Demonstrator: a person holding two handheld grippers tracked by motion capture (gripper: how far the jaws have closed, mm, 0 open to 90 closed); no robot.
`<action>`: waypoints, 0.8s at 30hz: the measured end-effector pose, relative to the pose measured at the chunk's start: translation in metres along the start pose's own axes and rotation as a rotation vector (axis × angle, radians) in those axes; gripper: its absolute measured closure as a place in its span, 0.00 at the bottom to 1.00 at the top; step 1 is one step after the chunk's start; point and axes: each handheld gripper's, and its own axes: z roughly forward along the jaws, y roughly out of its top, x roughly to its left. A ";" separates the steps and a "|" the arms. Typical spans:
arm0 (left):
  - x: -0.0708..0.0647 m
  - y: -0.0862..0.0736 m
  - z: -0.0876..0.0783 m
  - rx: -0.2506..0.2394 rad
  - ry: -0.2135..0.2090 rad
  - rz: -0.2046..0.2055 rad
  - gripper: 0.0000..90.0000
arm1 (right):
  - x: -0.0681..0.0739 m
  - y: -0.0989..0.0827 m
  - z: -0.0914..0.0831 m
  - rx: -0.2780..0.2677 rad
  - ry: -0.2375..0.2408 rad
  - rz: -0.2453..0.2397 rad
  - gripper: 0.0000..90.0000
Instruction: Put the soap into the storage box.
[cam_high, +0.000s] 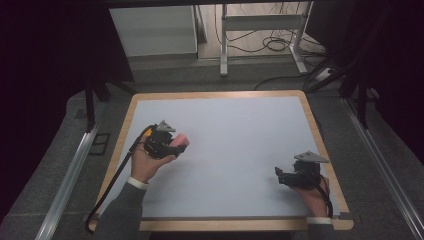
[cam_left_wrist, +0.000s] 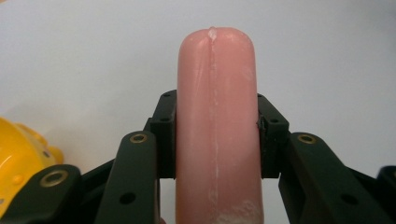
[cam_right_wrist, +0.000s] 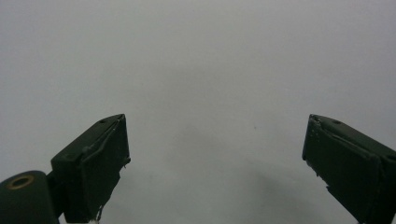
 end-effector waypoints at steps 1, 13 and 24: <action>0.001 -0.001 -0.001 -0.003 0.001 -0.005 0.67 | 0.000 0.000 0.000 0.000 0.000 0.000 0.08; 0.011 -0.005 -0.007 -0.008 0.014 -0.024 0.67 | 0.000 0.000 0.001 0.002 -0.001 -0.004 0.08; 0.020 -0.007 -0.015 -0.019 0.033 -0.044 0.67 | 0.002 0.000 0.001 0.004 -0.002 -0.009 0.08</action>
